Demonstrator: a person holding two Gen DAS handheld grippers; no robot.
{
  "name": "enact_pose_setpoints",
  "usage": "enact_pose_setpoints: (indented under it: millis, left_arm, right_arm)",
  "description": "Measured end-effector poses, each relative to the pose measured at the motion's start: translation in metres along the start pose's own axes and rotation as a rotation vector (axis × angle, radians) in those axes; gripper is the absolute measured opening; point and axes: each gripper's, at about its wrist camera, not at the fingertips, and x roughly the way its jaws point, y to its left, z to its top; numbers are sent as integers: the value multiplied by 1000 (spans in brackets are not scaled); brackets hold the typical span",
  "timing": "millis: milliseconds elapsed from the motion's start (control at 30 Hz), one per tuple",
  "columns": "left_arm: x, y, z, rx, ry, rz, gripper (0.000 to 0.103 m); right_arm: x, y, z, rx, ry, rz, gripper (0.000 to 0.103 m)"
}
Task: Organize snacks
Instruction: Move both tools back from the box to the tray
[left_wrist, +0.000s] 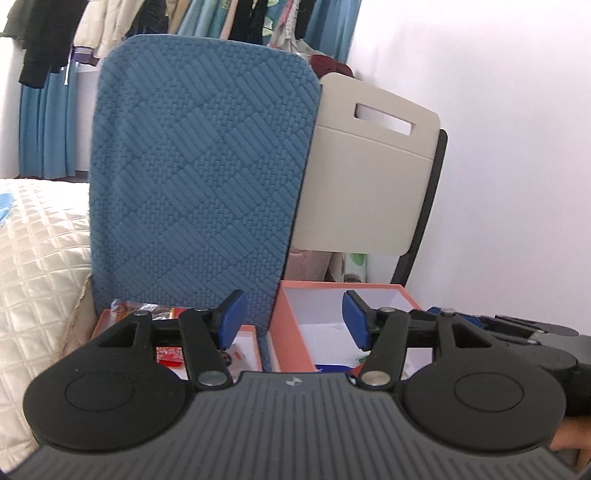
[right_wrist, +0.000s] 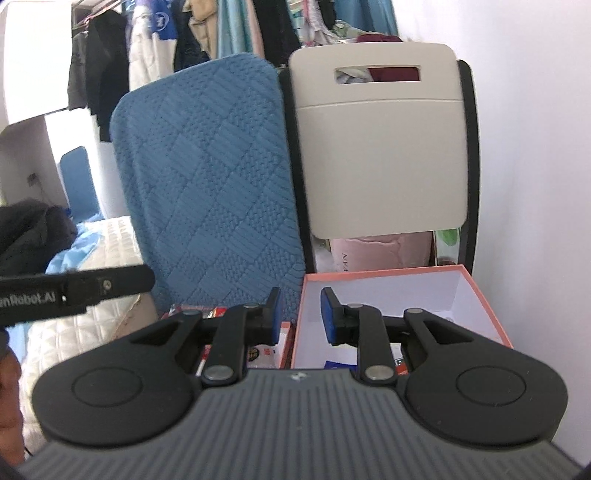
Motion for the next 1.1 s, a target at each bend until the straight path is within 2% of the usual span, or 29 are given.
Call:
enact_pose_setpoints:
  millis: [200, 400, 700, 1100]
  left_arm:
    - [-13, 16, -17, -5, -1, 45, 63]
    - [-19, 34, -37, -52, 7, 49, 63]
    - [-16, 58, -65, -122, 52, 63, 63]
    - [-11, 82, -95, -156, 111, 92, 63]
  right_arm:
    - [2, 19, -20, -19, 18, 20, 26]
    - [6, 34, -39, -37, 35, 29, 26]
    - [10, 58, -67, -71, 79, 44, 26]
    - [16, 80, -99, -82, 133, 31, 26]
